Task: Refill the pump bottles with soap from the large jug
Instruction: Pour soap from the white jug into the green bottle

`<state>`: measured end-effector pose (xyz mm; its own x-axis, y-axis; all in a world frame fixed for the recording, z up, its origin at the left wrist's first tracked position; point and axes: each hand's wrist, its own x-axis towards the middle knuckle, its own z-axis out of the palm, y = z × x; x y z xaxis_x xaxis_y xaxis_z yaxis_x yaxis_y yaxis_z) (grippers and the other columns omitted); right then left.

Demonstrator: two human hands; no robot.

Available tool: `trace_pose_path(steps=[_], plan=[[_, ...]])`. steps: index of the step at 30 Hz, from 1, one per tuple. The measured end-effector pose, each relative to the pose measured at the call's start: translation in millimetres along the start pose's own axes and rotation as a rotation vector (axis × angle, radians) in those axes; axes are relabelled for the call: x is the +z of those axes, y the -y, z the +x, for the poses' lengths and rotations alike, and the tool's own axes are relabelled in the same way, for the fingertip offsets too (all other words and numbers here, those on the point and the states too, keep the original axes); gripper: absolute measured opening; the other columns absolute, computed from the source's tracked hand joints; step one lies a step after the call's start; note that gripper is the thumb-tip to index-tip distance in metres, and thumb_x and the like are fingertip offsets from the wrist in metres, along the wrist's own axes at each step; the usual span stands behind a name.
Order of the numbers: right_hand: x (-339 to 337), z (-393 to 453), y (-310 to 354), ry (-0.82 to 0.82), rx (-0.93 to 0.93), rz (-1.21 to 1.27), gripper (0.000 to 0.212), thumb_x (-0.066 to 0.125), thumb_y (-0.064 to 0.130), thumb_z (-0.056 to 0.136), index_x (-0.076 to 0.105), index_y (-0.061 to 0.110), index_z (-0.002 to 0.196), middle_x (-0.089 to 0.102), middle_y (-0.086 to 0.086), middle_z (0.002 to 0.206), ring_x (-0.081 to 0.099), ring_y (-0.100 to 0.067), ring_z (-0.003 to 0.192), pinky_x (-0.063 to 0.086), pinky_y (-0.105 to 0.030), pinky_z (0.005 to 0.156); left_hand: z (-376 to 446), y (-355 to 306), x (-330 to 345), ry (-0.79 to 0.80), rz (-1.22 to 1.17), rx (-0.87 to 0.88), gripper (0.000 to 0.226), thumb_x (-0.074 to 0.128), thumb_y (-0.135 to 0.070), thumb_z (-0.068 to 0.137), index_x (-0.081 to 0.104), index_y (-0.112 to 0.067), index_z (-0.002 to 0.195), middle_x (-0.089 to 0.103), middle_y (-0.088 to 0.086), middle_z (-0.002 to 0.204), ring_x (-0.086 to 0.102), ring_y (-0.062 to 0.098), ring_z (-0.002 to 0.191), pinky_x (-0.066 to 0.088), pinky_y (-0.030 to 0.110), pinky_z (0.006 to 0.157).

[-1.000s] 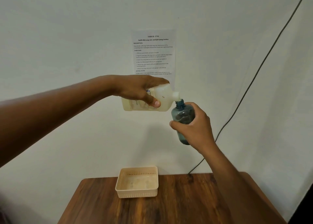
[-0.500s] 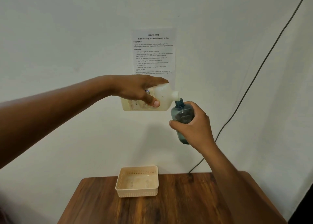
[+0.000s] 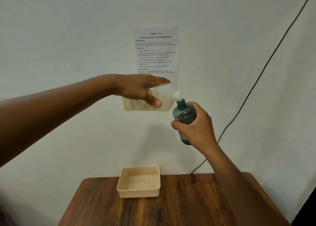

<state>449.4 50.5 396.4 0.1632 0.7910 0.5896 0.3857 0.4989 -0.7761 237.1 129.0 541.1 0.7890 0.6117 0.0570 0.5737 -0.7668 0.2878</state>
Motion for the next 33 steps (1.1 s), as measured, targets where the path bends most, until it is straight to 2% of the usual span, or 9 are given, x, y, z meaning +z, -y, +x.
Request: trace_pose_path(steps=[3, 8, 17, 25, 33], plan=[[0, 0, 0, 0.003, -0.003, -0.003, 0.054, 0.082, 0.039, 0.063, 0.050, 0.064, 0.099, 0.054, 0.046, 0.095, 0.053, 0.018, 0.095, 0.042, 0.001, 0.055, 0, 1, 0, 0.003, -0.006, -0.003, 0.072, 0.072, -0.055, 0.081, 0.045, -0.039, 0.146, 0.061, -0.017, 0.124, 0.061, 0.007, 0.113, 0.054, 0.027, 0.089], [1, 0, -2, 0.003, 0.005, 0.008, 0.050, 0.083, 0.038, 0.063, 0.053, 0.051, 0.101, 0.055, 0.045, 0.098, 0.053, 0.018, 0.096, 0.042, 0.001, 0.057, 0, 2, -1, 0.006, -0.007, 0.000, 0.068, 0.073, -0.052, 0.082, 0.046, -0.040, 0.144, 0.062, -0.016, 0.123, 0.061, 0.007, 0.113, 0.055, 0.029, 0.091], [1, 1, -2, 0.007, 0.011, 0.016, 0.050, 0.082, 0.038, 0.063, 0.053, 0.051, 0.101, 0.055, 0.043, 0.098, 0.053, 0.017, 0.097, 0.043, 0.000, 0.057, -1, -1, -3, 0.022, -0.026, 0.009, 0.062, 0.074, -0.050, 0.082, 0.051, -0.037, 0.138, 0.065, -0.014, 0.119, 0.063, 0.011, 0.111, 0.054, 0.029, 0.089], [1, 1, -1, 0.009, 0.009, 0.017, 0.051, 0.083, 0.037, 0.063, 0.053, 0.052, 0.100, 0.055, 0.045, 0.097, 0.053, 0.017, 0.096, 0.042, 0.000, 0.058, -2, -5, -6, 0.024, -0.005, -0.011, 0.058, 0.076, -0.044, 0.086, 0.051, -0.038, 0.138, 0.065, -0.017, 0.116, 0.062, -0.001, 0.103, 0.049, 0.020, 0.081], [1, -1, 5, -0.006, -0.014, 0.005, 0.057, 0.081, 0.038, 0.062, 0.048, 0.070, 0.097, 0.053, 0.049, 0.094, 0.052, 0.021, 0.094, 0.040, 0.002, 0.056, -3, -9, -7, 0.033, -0.003, -0.003, 0.058, 0.072, -0.048, 0.083, 0.051, -0.038, 0.136, 0.063, -0.015, 0.117, 0.063, 0.010, 0.109, 0.050, 0.025, 0.083]])
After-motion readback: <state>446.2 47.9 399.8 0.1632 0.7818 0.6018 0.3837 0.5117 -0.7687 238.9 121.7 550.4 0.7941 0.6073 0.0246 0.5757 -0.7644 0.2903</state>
